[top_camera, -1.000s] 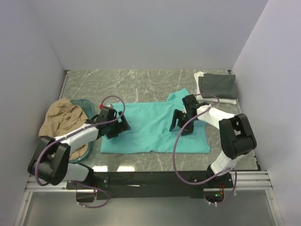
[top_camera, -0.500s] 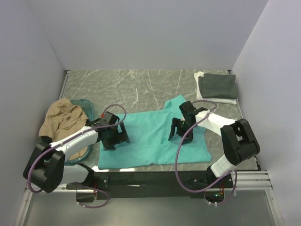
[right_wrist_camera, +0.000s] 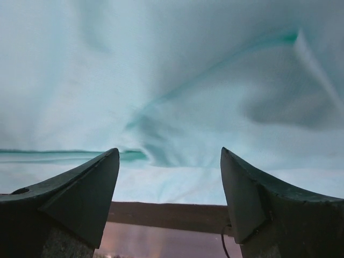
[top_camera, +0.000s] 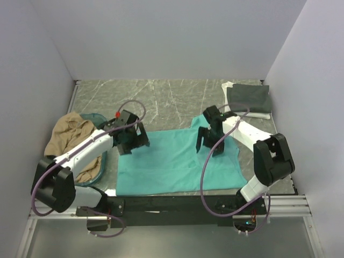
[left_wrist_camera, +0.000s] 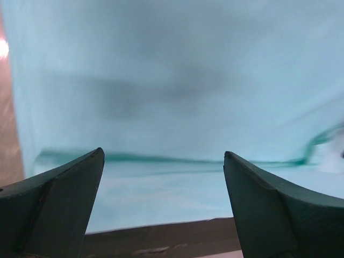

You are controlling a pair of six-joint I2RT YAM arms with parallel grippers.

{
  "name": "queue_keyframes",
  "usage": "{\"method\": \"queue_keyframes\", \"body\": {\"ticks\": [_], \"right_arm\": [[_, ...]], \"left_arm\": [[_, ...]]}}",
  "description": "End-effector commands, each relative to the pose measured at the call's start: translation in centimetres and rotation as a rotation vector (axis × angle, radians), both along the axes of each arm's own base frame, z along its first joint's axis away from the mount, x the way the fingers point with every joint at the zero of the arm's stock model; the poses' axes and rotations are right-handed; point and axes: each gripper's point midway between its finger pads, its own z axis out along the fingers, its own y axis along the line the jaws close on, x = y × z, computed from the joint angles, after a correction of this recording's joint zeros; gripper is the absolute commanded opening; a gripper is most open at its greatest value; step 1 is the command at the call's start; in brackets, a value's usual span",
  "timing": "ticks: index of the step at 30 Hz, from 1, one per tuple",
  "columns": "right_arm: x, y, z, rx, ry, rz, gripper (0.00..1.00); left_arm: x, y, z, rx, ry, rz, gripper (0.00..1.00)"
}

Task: Fold and stack the t-shirts
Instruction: Fold the tshirt

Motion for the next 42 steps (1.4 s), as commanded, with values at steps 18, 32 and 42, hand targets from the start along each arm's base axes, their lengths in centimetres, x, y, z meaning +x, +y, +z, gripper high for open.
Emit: {"method": "queue_keyframes", "body": {"ticks": [18,32,42], "right_arm": [[27.8,-5.8,9.3,-0.037,-0.576,-0.112,0.74],[32.1,-5.3,4.6,-0.005,-0.577,-0.075,0.73],[32.4,-6.0,3.4,-0.051,-0.575,-0.058,0.73]], "left_arm": [[12.2,4.7,4.4,-0.004,-0.186,0.165,0.95],[10.4,6.4,4.6,0.015,-0.185,0.246,0.93],[9.8,6.1,3.5,-0.001,-0.175,0.231,0.93]]}}
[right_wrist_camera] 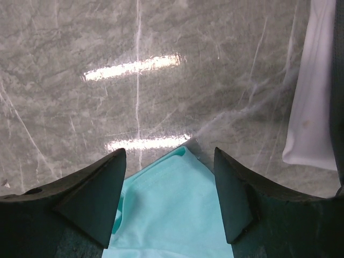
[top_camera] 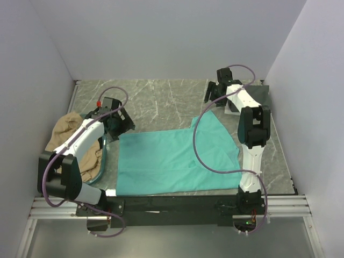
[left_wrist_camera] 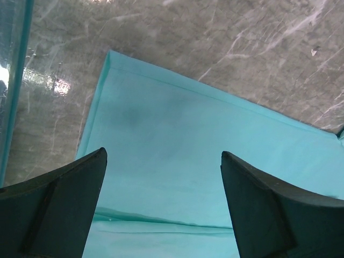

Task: Fold and stack the t-shirts
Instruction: Fold the tshirt

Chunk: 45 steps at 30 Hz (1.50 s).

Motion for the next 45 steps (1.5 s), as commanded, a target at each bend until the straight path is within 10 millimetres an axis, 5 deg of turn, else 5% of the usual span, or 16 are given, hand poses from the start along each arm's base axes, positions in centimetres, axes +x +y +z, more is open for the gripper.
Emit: {"method": "queue_keyframes", "body": {"ticks": [1,10,34,39,42,43,45], "right_arm": [[1.7,-0.6,0.8,-0.034,-0.059,-0.001,0.73],[1.6,-1.2,-0.9,-0.062,-0.041,-0.010,0.73],[-2.3,-0.5,-3.6,-0.010,0.082,-0.003,0.50],[-2.7,-0.5,-3.6,-0.010,0.086,0.004,0.35],[-2.8,-0.4,-3.6,-0.007,0.090,0.005,0.20],[-2.9,-0.5,-3.7,-0.011,0.097,0.001,0.07],[-2.8,-0.6,-3.6,-0.020,0.099,-0.004,0.00]], "left_arm": [[0.5,-0.2,0.7,-0.023,-0.046,-0.002,0.93],[-0.4,-0.2,-0.3,-0.016,-0.014,-0.027,0.93],[-0.4,0.1,-0.9,0.002,-0.003,-0.028,0.93],[0.1,-0.1,-1.0,0.004,0.002,-0.044,0.93],[0.7,-0.1,-1.1,0.013,0.009,-0.058,0.92],[1.0,-0.1,-0.9,0.015,0.005,-0.062,0.91],[2.1,0.0,-0.6,0.028,-0.009,-0.066,0.90]]}}
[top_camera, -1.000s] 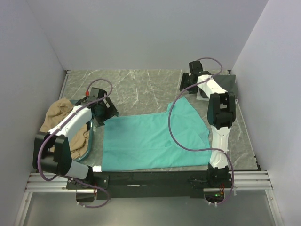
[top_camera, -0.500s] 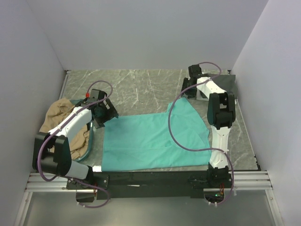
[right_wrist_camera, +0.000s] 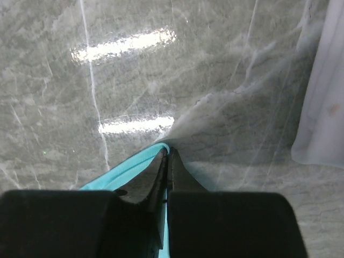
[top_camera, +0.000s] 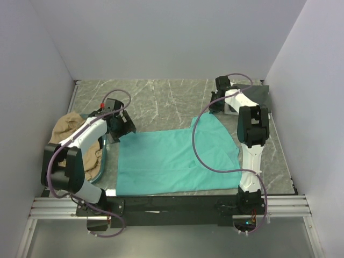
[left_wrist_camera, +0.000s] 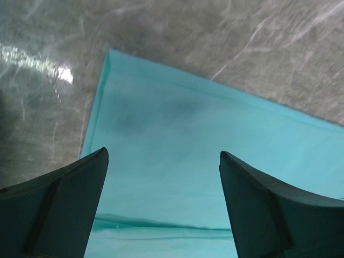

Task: Fold and stack the t-shirts
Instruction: Fold the tshirt

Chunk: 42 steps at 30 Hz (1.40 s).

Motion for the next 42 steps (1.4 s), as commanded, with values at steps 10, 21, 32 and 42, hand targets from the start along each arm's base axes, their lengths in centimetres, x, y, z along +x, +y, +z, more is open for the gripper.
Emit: {"method": "queue_keyframes", "body": {"ticks": [10,21,32,42], "right_arm": [[-0.2,-2.1,2.7,-0.052,-0.014,-0.048,0.00],[-0.9,-2.9,2.9,-0.055,-0.009,-0.063,0.00],[-0.7,-3.1,3.5,-0.029,-0.020,-0.071,0.00],[-1.5,-2.9,3.6,-0.018,-0.022,-0.072,0.00]], "left_arm": [[8.2,0.1,2.6,0.078,-0.089,-0.058,0.89],[11.3,0.7,1.0,0.082,-0.063,-0.075,0.87],[11.5,1.3,-0.6,0.096,-0.039,-0.072,0.83],[11.6,1.7,-2.4,0.086,-0.011,-0.067,0.79]]}}
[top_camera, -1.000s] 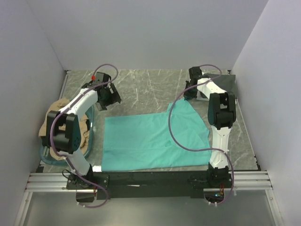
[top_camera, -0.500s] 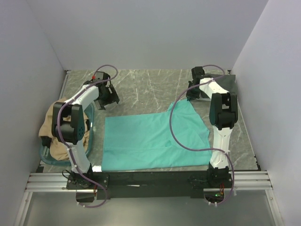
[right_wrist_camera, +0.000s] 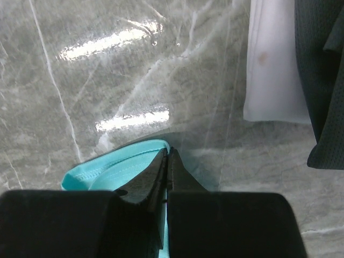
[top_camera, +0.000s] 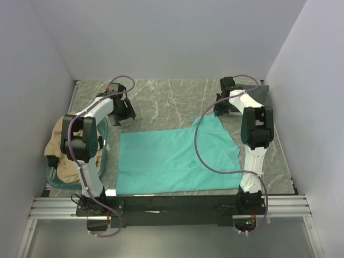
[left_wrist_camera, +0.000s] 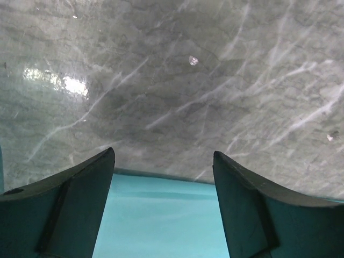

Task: Fold and stack the t-shirts
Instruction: Fold the tshirt

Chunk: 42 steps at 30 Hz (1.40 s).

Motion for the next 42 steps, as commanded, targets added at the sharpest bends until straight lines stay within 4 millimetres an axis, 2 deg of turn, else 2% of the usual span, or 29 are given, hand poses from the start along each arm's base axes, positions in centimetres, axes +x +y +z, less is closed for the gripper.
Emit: {"method": "queue_keyframes", "body": {"ticks": [1,6,8,9,10,13,15,20,33,39,42], "right_arm": [[0.5,-0.2,2.9,0.015,-0.069,-0.011,0.00],[0.5,-0.4,2.9,0.010,-0.071,-0.017,0.00],[0.6,-0.7,2.8,-0.001,-0.066,-0.027,0.00],[0.5,-0.8,2.8,-0.007,-0.057,-0.032,0.00],[0.6,-1.1,2.6,-0.020,-0.053,-0.039,0.00],[0.7,-1.8,2.6,-0.018,-0.047,-0.060,0.00],[0.9,-3.0,2.6,-0.030,-0.051,-0.091,0.00],[1.0,-4.4,2.7,-0.020,-0.054,-0.121,0.00],[0.7,-3.8,2.6,0.016,-0.049,-0.109,0.00],[0.6,-3.9,2.7,0.012,-0.048,-0.109,0.00],[0.5,-3.9,2.7,0.012,-0.046,-0.109,0.00]], "left_arm": [[1.4,0.2,0.2,-0.005,-0.025,-0.009,0.79],[0.5,0.6,-0.2,0.012,0.002,0.031,0.77],[-0.5,0.8,-0.1,0.020,0.002,0.057,0.76],[-0.7,0.9,0.6,0.021,-0.019,0.064,0.76],[-1.3,1.0,0.1,0.022,-0.012,0.071,0.75],[-1.9,0.8,0.5,0.025,-0.021,0.073,0.75],[-2.1,0.5,0.5,0.032,-0.018,0.064,0.75],[-2.1,0.3,0.4,0.064,-0.008,0.048,0.75],[-0.8,-1.2,-1.6,0.057,0.025,0.010,0.65],[-0.3,-1.6,-2.1,0.059,0.033,-0.003,0.55],[-0.5,-1.6,-2.3,0.061,0.039,-0.003,0.46]]}}
